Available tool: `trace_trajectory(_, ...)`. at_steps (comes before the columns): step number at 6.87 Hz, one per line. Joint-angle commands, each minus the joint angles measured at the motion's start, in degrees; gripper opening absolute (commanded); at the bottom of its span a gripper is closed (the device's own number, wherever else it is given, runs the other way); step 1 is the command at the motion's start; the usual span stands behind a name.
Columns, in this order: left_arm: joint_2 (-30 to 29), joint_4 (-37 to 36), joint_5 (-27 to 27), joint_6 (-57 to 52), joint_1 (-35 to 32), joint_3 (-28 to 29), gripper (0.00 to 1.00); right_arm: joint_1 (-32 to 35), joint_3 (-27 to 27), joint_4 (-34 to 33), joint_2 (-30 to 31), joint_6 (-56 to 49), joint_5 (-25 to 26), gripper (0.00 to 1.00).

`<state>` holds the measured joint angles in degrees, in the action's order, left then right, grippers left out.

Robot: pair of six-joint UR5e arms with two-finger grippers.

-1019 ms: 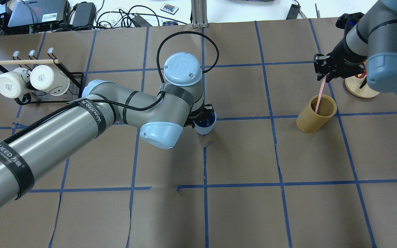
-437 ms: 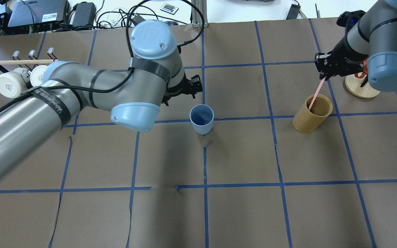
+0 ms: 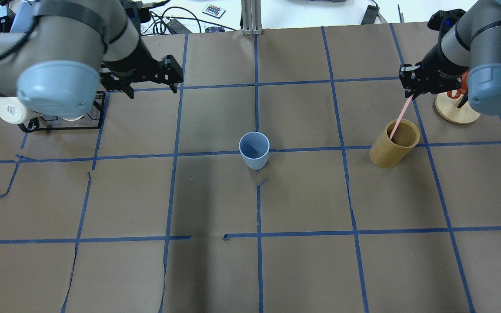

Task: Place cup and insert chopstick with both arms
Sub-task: 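Pull the pink chopstick up out of the bamboo cup with the right gripper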

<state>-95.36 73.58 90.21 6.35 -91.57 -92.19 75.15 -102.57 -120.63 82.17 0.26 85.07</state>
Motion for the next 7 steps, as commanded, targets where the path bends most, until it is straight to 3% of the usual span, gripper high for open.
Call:
trace_trajectory(1, 3.76, 9.29, -1.00, -3.97, 2.72, 4.55, 1.00, 0.00, 4.45, 6.41, 1.24, 0.00, 0.27, 0.00)
trace_trajectory(3, 4.65, 10.26, -0.74, -3.97, 2.63, 5.53, 1.00, 0.09, 17.77, 19.50, 1.24, 0.09, 0.36, 0.00)
trace_trajectory(4, 4.65, 10.44, -0.57, -4.06, 2.54, 4.92, 1.00, 1.22, 22.72, 21.73, 1.50, 0.17, 0.36, 0.00)
trace_trajectory(7, 4.75, 12.20, -1.00, -4.06, 2.63, 5.80, 1.00, 19.18, 23.64, 12.63, 0.28, 16.55, 6.93, 0.00)
